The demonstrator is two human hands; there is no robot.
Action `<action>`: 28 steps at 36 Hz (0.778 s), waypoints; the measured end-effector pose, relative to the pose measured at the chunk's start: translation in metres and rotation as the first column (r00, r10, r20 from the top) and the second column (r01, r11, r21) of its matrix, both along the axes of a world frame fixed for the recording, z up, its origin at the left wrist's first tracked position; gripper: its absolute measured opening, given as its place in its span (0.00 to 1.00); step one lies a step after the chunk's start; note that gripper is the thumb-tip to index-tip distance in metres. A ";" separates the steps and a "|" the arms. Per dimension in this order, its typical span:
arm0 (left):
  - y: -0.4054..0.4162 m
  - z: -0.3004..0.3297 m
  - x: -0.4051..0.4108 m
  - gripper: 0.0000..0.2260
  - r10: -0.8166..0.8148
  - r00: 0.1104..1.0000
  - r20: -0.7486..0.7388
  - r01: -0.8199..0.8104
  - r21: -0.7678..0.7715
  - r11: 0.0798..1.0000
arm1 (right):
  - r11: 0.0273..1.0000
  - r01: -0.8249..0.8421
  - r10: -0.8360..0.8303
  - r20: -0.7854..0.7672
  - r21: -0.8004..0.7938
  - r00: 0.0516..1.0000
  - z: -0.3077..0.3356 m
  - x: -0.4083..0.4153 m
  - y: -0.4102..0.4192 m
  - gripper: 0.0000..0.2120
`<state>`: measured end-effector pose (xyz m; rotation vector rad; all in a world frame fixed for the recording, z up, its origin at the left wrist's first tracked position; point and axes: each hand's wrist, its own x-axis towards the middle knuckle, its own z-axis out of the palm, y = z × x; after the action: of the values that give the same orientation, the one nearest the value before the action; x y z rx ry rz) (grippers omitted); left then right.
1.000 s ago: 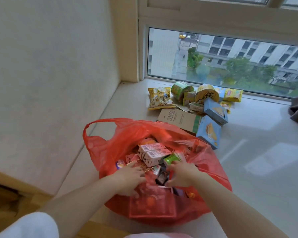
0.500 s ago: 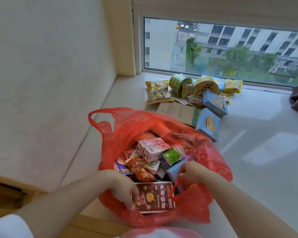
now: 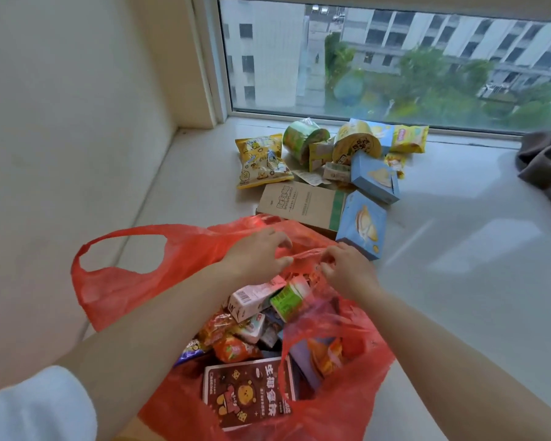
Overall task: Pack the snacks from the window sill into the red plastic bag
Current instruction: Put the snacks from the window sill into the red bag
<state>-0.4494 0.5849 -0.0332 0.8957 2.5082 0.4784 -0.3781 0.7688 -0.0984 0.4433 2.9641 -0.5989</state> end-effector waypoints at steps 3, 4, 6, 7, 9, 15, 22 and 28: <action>0.022 -0.007 -0.024 0.14 0.027 1.000 -0.015 -0.027 -0.028 0.999 | 0.998 0.042 -0.042 0.020 -0.040 0.999 0.000 -0.018 0.020 0.11; 0.030 -0.010 -0.033 0.14 0.038 0.999 -0.020 -0.038 -0.041 0.998 | 0.997 0.058 -0.057 0.032 -0.052 0.998 0.000 -0.025 0.027 0.11; 0.047 -0.017 -0.055 0.15 0.065 0.997 -0.029 -0.067 -0.065 0.996 | 0.995 0.067 -0.065 0.027 -0.069 0.998 0.000 -0.040 0.043 0.10; 0.056 -0.020 -0.065 0.15 0.078 0.996 -0.031 -0.081 -0.074 0.994 | 0.995 0.068 -0.067 0.028 -0.072 0.997 -0.002 -0.048 0.052 0.09; 0.076 -0.027 -0.086 0.15 0.096 0.994 -0.043 -0.100 -0.090 0.991 | 0.992 0.090 -0.085 0.059 -0.084 0.995 -0.005 -0.063 0.072 0.09; 0.142 -0.055 -0.144 0.16 0.122 0.991 -0.051 -0.130 -0.201 0.971 | 0.980 0.185 -0.177 0.111 -0.072 0.978 -0.026 -0.114 0.140 0.12; 0.208 -0.106 -0.198 0.19 0.125 0.991 -0.053 -0.134 -0.249 0.959 | 0.955 0.288 -0.278 0.117 -0.072 0.953 -0.060 -0.169 0.201 0.19; 0.237 -0.156 -0.234 0.21 0.128 0.986 -0.109 -0.153 -0.263 0.953 | 0.959 0.281 -0.273 0.152 -0.029 0.950 -0.095 -0.199 0.236 0.29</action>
<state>-0.6832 0.8214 -0.1897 0.6493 2.6492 0.1329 -0.5772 1.0052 -0.1930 0.8692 2.7602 -0.6329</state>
